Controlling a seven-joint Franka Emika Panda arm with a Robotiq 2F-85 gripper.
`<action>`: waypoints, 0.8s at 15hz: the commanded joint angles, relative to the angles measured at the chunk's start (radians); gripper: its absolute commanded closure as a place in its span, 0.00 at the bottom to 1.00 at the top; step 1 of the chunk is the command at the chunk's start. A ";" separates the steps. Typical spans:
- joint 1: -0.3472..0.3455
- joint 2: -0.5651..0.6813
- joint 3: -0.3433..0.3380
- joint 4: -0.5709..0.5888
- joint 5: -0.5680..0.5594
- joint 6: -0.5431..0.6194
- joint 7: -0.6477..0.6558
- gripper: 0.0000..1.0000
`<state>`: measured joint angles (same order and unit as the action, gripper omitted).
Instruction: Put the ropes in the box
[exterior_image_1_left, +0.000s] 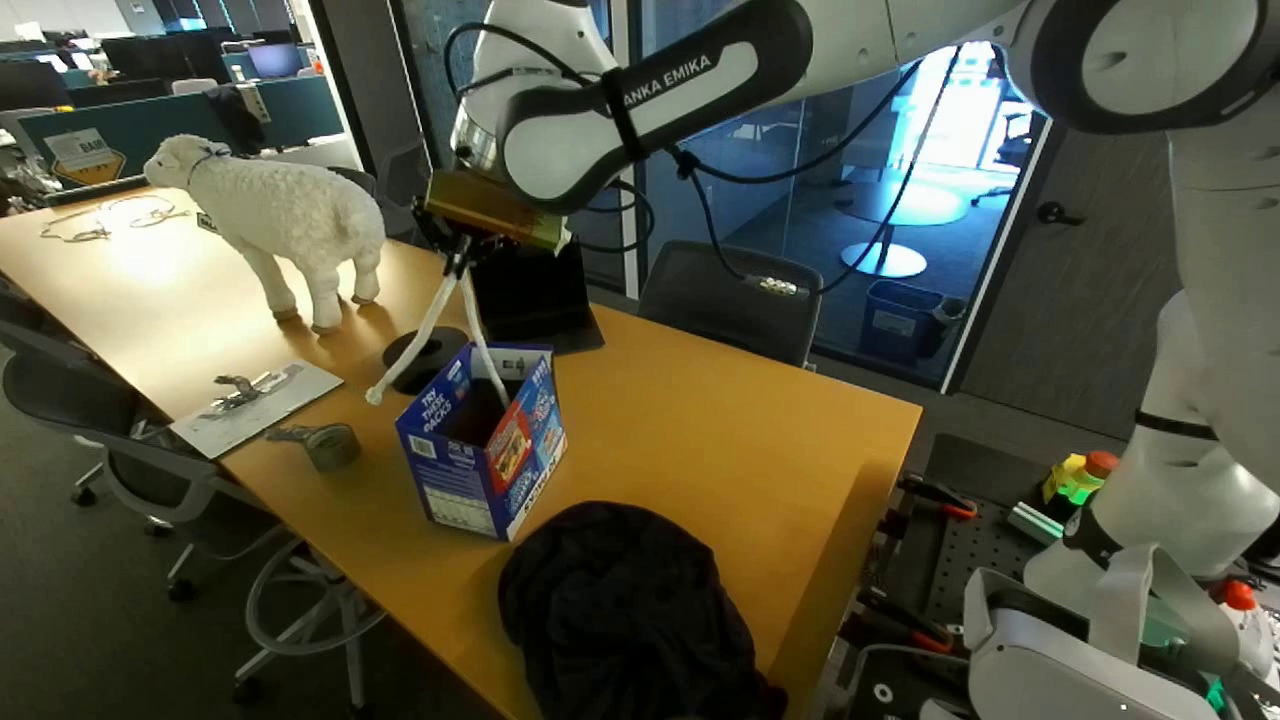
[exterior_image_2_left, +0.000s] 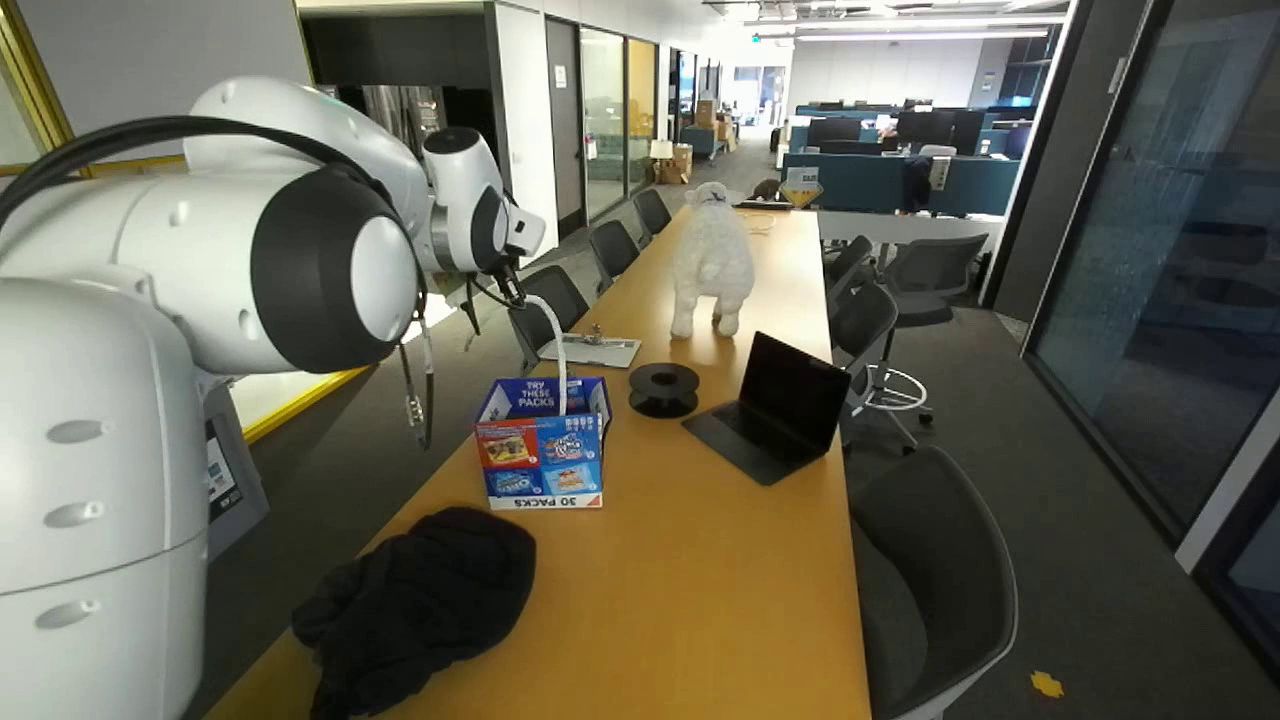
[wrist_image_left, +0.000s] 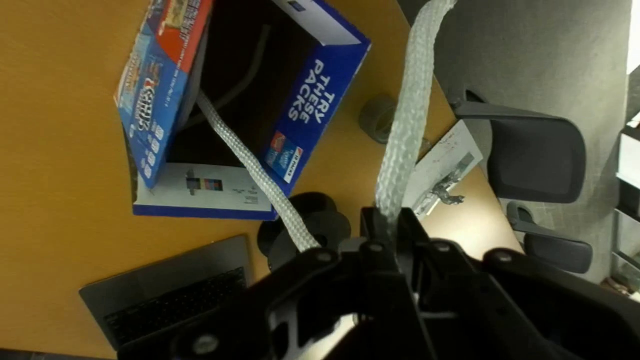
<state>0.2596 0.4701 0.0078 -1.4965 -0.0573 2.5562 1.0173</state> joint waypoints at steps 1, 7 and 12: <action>0.013 0.026 -0.039 -0.009 -0.038 -0.015 -0.003 0.90; 0.019 0.090 -0.094 0.002 -0.102 -0.051 0.012 0.90; 0.019 0.166 -0.095 0.060 -0.100 -0.077 0.006 0.90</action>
<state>0.2630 0.5804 -0.0794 -1.5114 -0.1515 2.5074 1.0175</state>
